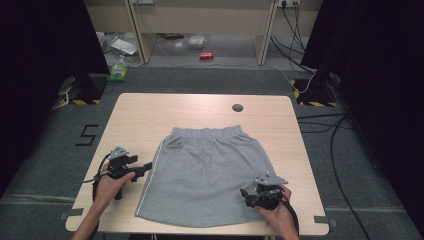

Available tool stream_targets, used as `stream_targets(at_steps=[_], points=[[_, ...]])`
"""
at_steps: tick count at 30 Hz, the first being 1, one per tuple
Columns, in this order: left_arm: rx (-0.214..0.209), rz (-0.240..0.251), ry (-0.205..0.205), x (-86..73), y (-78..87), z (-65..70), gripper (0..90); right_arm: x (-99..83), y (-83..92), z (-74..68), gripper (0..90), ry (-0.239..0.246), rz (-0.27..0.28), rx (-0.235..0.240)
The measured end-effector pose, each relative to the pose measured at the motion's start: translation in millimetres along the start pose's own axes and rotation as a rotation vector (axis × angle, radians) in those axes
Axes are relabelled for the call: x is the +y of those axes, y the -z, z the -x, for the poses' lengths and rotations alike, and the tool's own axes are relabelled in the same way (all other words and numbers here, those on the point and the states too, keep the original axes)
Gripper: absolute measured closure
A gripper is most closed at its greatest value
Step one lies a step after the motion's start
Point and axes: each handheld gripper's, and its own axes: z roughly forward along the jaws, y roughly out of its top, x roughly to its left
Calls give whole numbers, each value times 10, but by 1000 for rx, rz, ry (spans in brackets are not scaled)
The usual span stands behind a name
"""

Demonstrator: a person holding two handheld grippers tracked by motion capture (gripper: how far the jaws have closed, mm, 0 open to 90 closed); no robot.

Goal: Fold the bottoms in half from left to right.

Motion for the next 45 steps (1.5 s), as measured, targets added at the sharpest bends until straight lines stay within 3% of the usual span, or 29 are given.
stream_targets(at_steps=[9,15,20,29,36,45], points=[[-25,8,-4,280,-186,93,209,-1,2,4,258,-1,2,1],[-40,10,-8,371,-277,120,212,0,-1,-5,260,-2,2,1],[-64,-10,19,476,-430,132,233,0,-12,-1,261,0,4,-1],[-47,-60,9,721,-720,166,257,-1,-16,-17,262,1,1,8],[-39,-59,48,797,-826,86,276,-1,-32,-25,262,3,-1,9],[16,-115,46,863,-1054,14,324,-5,-32,-26,263,2,-2,8]])
